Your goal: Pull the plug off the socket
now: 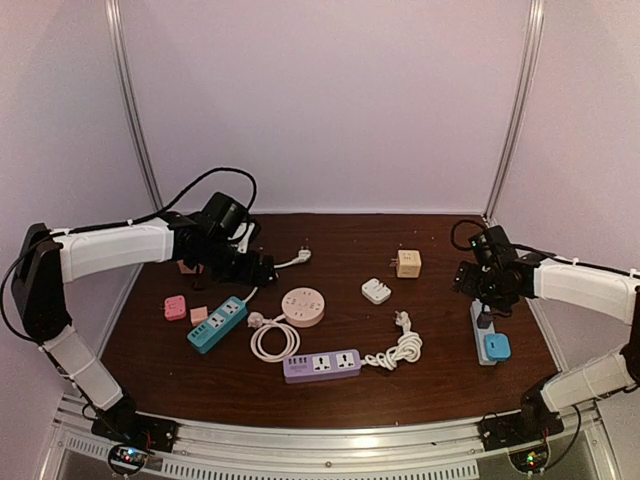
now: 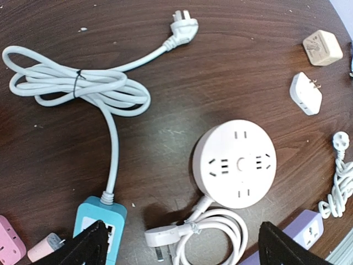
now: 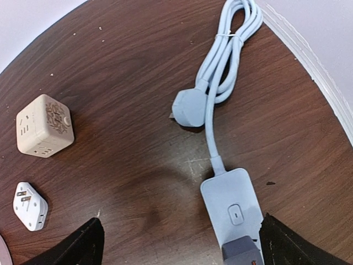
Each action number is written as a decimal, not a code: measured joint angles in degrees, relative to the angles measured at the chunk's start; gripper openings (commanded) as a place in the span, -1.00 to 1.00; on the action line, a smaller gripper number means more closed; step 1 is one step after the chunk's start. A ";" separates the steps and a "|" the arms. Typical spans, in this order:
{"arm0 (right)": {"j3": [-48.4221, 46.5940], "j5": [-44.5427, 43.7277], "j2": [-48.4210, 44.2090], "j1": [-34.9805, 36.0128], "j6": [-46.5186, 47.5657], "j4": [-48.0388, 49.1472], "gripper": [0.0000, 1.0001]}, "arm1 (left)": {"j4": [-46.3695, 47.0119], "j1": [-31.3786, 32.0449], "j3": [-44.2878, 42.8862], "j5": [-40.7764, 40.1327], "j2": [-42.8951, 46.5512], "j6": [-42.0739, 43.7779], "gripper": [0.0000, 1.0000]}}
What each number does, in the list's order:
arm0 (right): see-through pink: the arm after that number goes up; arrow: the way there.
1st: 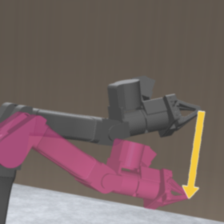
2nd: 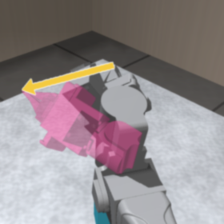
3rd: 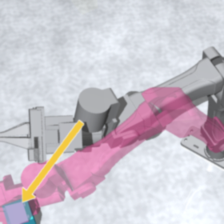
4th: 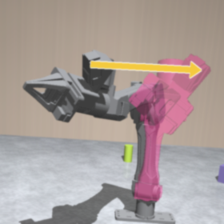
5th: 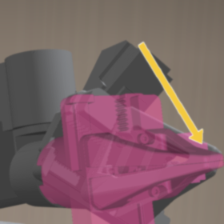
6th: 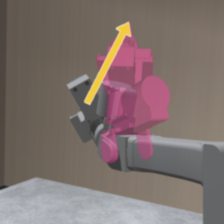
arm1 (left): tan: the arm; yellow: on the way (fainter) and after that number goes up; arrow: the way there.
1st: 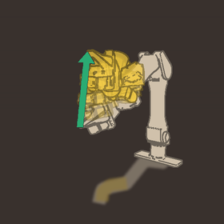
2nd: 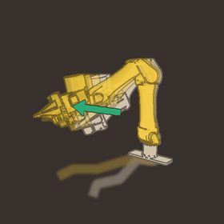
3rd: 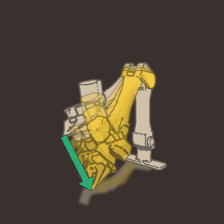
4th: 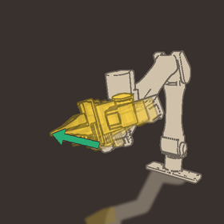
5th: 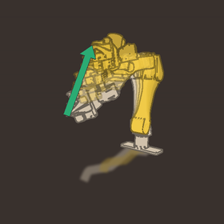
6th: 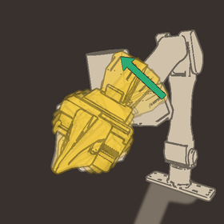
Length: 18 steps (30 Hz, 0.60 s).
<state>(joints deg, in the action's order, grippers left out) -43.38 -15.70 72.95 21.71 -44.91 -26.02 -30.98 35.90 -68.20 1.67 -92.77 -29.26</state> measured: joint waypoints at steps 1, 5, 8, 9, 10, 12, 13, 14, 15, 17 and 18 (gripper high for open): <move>0.33 0.00 -0.59 -0.63 -0.09 -0.46 0.90 | 0.07 0.52 -0.13 0.33 0.00 0.00 0.93; 1.62 0.20 -1.70 -2.27 -0.13 -1.53 0.68 | 0.79 1.60 -0.74 1.22 -0.04 -0.11 0.93; 2.40 0.90 -1.66 -2.40 -0.17 -2.03 0.42 | 1.18 1.68 -0.81 1.73 -0.09 -0.28 0.93; 2.62 1.25 -1.60 -2.40 -0.24 -2.19 0.38 | 1.20 1.68 -0.81 1.84 -0.11 -0.35 0.92; 2.89 1.68 -1.46 -2.43 -0.57 -2.29 0.35 | 1.22 1.68 -0.81 1.99 -0.13 -0.39 0.93; 3.41 2.40 -1.16 -2.47 -0.44 -2.43 0.30 | 1.22 1.68 -0.81 2.10 -0.15 -0.39 0.92; 3.63 2.71 -0.96 -2.47 -0.31 -2.43 0.25 | 1.27 1.68 -0.81 2.16 -0.15 -0.42 0.92; 3.74 2.80 -0.61 -2.47 -0.22 -2.49 0.22 | 1.29 1.68 -0.81 2.19 -0.15 -0.42 0.93; 3.74 2.80 -0.35 -2.47 -0.09 -2.45 0.19 | 1.31 1.68 -0.81 2.21 -0.15 -0.44 0.93; 3.74 2.80 -0.02 -2.54 0.26 -2.47 0.17 | 1.40 1.68 -0.81 2.23 -0.15 -0.46 0.92; 3.72 2.75 0.13 -2.56 0.55 -2.49 0.17 | 1.40 1.70 -0.81 2.25 -0.15 -0.48 0.93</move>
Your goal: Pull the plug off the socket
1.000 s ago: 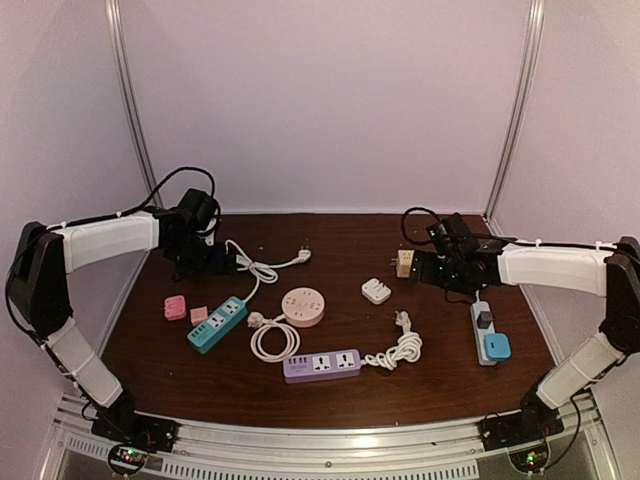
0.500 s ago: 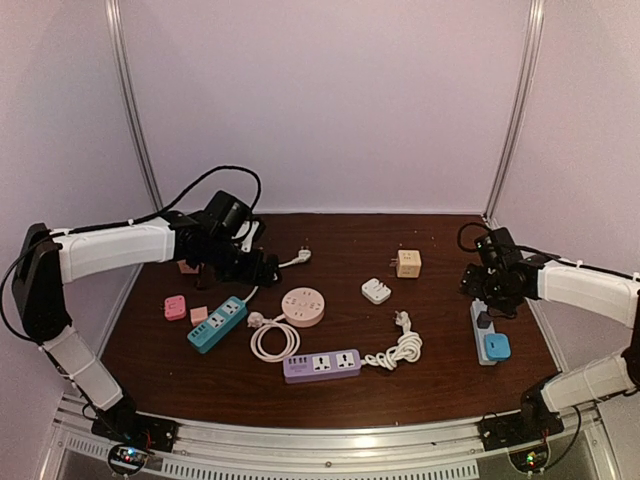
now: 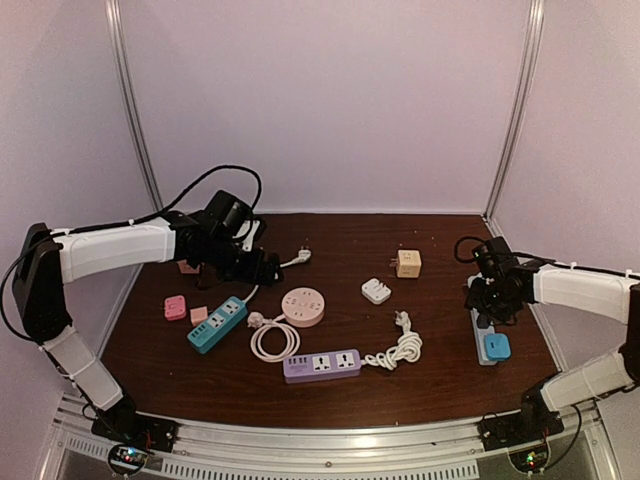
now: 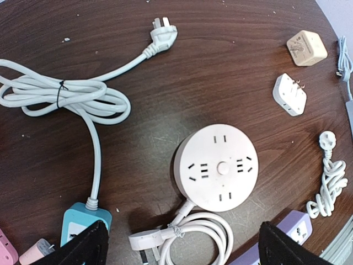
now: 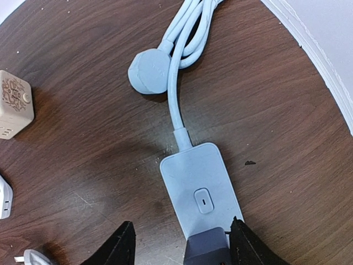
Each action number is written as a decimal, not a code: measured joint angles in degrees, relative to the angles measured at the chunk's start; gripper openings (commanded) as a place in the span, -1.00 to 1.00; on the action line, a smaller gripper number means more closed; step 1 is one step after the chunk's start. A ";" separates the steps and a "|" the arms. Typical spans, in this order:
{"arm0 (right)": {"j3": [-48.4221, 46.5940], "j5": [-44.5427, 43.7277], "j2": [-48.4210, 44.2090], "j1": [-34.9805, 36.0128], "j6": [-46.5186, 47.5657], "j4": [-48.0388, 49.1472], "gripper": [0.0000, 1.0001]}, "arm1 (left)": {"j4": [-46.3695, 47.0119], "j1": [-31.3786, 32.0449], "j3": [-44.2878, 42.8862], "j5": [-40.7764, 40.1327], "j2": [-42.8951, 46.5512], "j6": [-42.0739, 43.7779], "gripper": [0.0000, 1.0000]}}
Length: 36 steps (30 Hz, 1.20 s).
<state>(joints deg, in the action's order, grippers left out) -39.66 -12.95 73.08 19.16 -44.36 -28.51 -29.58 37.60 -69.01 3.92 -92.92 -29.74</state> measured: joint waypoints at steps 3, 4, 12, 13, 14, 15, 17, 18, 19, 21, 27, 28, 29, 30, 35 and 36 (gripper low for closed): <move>0.00 0.02 0.15 -0.02 0.74 0.00 0.17 | 0.02 0.00 0.00 0.02 -0.09 -0.24 0.93; 0.00 0.02 0.24 -0.02 1.01 -0.02 0.17 | 0.02 0.00 0.00 0.04 -0.13 -0.33 0.93; -0.07 0.04 1.92 -0.02 1.44 -1.99 0.21 | 0.04 0.13 0.00 0.20 -0.37 -0.66 0.93; -0.07 0.04 1.92 -0.02 1.40 -2.27 0.13 | 0.04 0.22 0.00 0.20 -0.39 -0.72 0.93; -0.07 0.07 1.92 -0.02 1.33 -2.54 0.03 | 0.04 0.26 0.00 0.22 -0.39 -0.79 0.93; -0.07 0.09 1.92 -0.02 1.36 -2.67 -0.08 | 0.04 0.33 0.00 0.26 -0.42 -0.79 0.93; -0.04 0.26 1.92 -0.02 1.49 -2.89 -0.24 | 0.07 0.39 0.00 0.42 -0.44 -0.79 0.93; -0.02 0.46 1.92 -0.02 1.22 -3.04 -0.28 | 0.07 0.39 0.00 0.48 -0.44 -0.79 0.93; 0.02 0.68 1.92 -0.02 1.64 -3.02 -0.30 | 0.04 0.39 0.00 0.55 -0.46 -0.81 0.93; 0.07 1.22 2.10 -0.02 1.86 -2.86 -0.36 | 0.07 0.39 0.00 0.74 -0.50 -0.83 0.93; 0.04 1.57 2.40 0.24 3.30 -2.56 -0.58 | 0.09 0.44 0.00 1.20 -0.63 -1.31 0.94; -0.07 1.55 2.54 0.42 3.56 -2.56 -0.63 | 0.07 0.44 0.00 1.29 -0.68 -1.44 0.94; -0.22 1.60 2.73 0.63 3.74 -2.43 -0.67 | 0.09 0.46 0.00 1.40 -0.72 -1.51 0.94; -0.37 1.60 2.95 1.03 3.93 -2.25 -0.70 | 0.13 0.50 0.00 1.55 -0.79 -1.66 0.94; -2.93 2.54 5.88 5.57 4.20 -1.66 -0.83 | 0.92 0.92 -0.48 3.21 -1.51 -1.97 0.94; -3.87 2.93 6.91 7.13 4.31 -1.53 -0.84 | 1.22 1.09 -0.81 3.85 -1.86 -2.12 0.93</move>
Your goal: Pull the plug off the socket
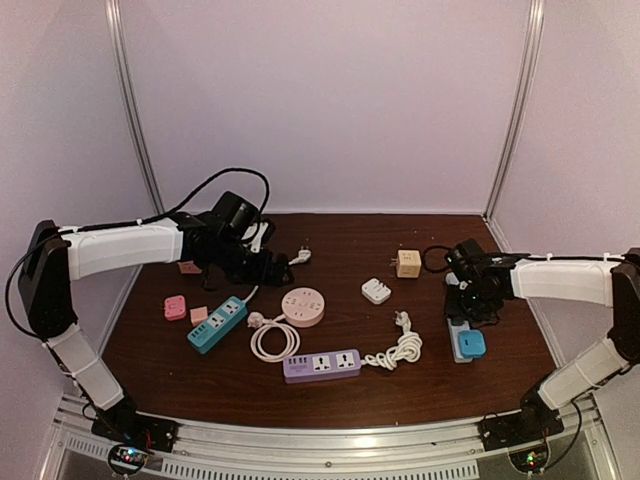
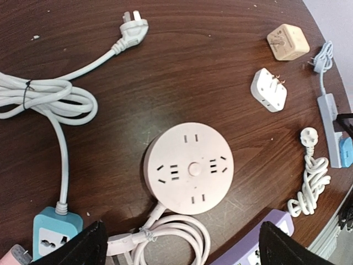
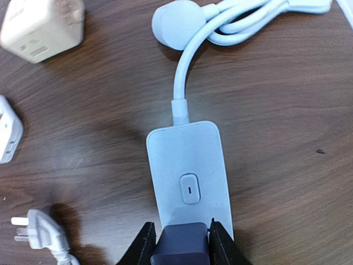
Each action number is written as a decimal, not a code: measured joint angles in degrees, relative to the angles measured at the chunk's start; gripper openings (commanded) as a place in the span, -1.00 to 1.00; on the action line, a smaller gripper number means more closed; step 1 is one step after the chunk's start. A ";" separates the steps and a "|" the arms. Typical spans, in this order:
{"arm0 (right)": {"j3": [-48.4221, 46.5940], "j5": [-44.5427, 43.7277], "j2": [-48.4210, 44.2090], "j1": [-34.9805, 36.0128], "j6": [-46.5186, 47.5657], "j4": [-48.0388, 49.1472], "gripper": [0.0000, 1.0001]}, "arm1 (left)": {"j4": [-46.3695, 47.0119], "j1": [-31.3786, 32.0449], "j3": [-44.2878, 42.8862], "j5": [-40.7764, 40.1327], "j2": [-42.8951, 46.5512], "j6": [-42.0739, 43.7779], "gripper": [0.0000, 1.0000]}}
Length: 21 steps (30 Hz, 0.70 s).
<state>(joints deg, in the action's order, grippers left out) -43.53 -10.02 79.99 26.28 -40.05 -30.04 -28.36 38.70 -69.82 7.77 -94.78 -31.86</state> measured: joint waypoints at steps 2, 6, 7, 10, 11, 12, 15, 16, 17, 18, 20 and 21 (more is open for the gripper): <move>-1.90 1.22 2.14 3.43 0.24 0.74 -0.85 | 1.11 0.42 -0.39 1.42 -0.63 -0.44 0.92; -6.10 2.97 6.86 9.90 1.20 2.23 -0.89 | 2.80 1.20 -1.40 4.28 -2.36 -1.62 0.88; -7.32 3.04 8.11 11.30 1.64 2.36 -0.90 | 3.08 1.44 -1.92 5.11 -3.08 -2.03 0.87; -10.58 3.43 11.41 14.21 2.62 2.82 -0.92 | 4.09 2.27 -3.32 6.86 -5.33 -2.97 0.82; -11.96 3.52 12.76 15.17 3.02 2.93 -0.93 | 4.31 2.51 -3.69 7.34 -5.90 -3.23 0.80; -13.27 3.56 13.92 16.00 3.52 2.95 -0.93 | 4.61 2.82 -4.07 7.89 -6.54 -3.54 0.77; -17.05 3.78 17.55 18.64 4.96 3.58 -0.95 | 6.12 3.52 -4.81 9.79 -8.31 -5.05 0.63; -18.29 3.82 18.67 19.45 5.62 3.74 -0.96 | 6.64 3.67 -4.85 10.67 -8.79 -5.44 0.57; -19.47 3.96 19.80 20.26 6.27 4.15 -0.96 | 7.32 3.76 -4.87 11.61 -9.25 -6.21 0.51; -20.44 4.02 20.68 20.98 6.93 4.59 -0.96 | 7.91 3.80 -4.87 12.35 -9.62 -6.69 0.43; -21.00 4.26 21.44 21.88 7.93 5.81 -0.96 | 9.68 3.80 -4.94 14.38 -10.78 -8.17 0.22; -20.98 4.35 21.49 21.99 8.41 6.12 -0.96 | 10.71 3.80 -5.05 15.39 -11.47 -8.90 0.13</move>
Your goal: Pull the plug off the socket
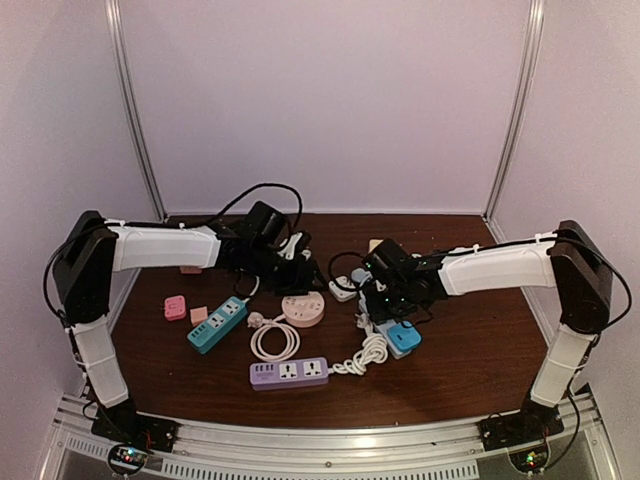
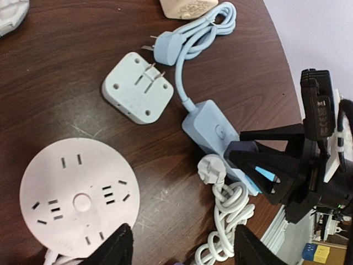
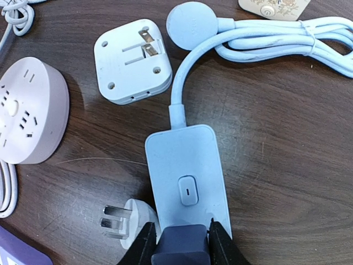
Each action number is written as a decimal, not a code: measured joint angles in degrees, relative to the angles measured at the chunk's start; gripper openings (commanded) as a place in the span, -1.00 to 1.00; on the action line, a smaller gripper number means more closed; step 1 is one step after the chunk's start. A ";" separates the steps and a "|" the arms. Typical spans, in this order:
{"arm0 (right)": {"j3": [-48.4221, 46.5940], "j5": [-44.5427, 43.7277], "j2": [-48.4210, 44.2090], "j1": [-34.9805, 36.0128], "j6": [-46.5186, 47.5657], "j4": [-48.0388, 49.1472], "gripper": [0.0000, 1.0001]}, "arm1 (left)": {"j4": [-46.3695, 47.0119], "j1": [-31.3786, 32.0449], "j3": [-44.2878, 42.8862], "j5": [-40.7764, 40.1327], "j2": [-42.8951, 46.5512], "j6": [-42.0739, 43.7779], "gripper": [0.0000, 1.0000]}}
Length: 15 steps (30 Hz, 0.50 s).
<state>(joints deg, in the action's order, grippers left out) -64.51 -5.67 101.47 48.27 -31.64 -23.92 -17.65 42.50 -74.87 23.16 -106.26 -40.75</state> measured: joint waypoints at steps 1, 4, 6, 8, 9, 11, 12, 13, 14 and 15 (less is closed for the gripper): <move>0.02 0.20 0.00 0.02 0.26 0.28 -0.96 | 1.05 0.00 -0.26 1.07 -0.85 -0.85 0.04; 0.61 0.52 -0.02 0.02 0.76 1.77 -0.89 | 4.44 0.17 -1.66 3.80 -4.24 -3.58 -0.22; 1.38 0.55 -0.44 0.02 1.29 2.73 -0.79 | 6.58 0.52 -3.30 5.18 -7.08 -5.44 -0.35; 1.92 0.57 -0.70 0.02 1.53 3.45 -0.63 | 7.82 1.14 -5.16 5.92 -9.64 -6.82 -0.48; 2.16 0.59 -0.87 0.02 1.66 3.76 -0.49 | 8.50 1.55 -6.36 6.27 -11.10 -7.54 -0.53; 2.71 0.59 -1.18 0.02 1.86 4.48 -0.32 | 9.81 2.51 -8.68 6.88 -13.81 -8.94 -0.59; 3.02 0.63 -1.38 0.02 1.90 4.87 -0.25 | 10.67 2.91 -9.62 7.21 -15.02 -9.60 -0.63; 3.32 0.72 -1.62 0.02 1.90 5.25 -0.20 | 11.37 3.21 -10.40 7.61 -16.13 -10.38 -0.64; 3.45 0.81 -1.77 0.02 1.70 5.44 -0.15 | 11.96 3.43 -10.97 7.87 -16.94 -10.95 -0.65; 3.58 1.01 -1.97 0.04 1.79 5.86 -0.07 | 12.52 3.67 -11.58 8.20 -17.90 -11.52 -0.66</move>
<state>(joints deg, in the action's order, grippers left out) -60.93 -4.67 99.50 48.31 -29.85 -18.06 -5.13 46.17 -86.46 31.35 -124.16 -52.27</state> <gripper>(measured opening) 0.387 0.185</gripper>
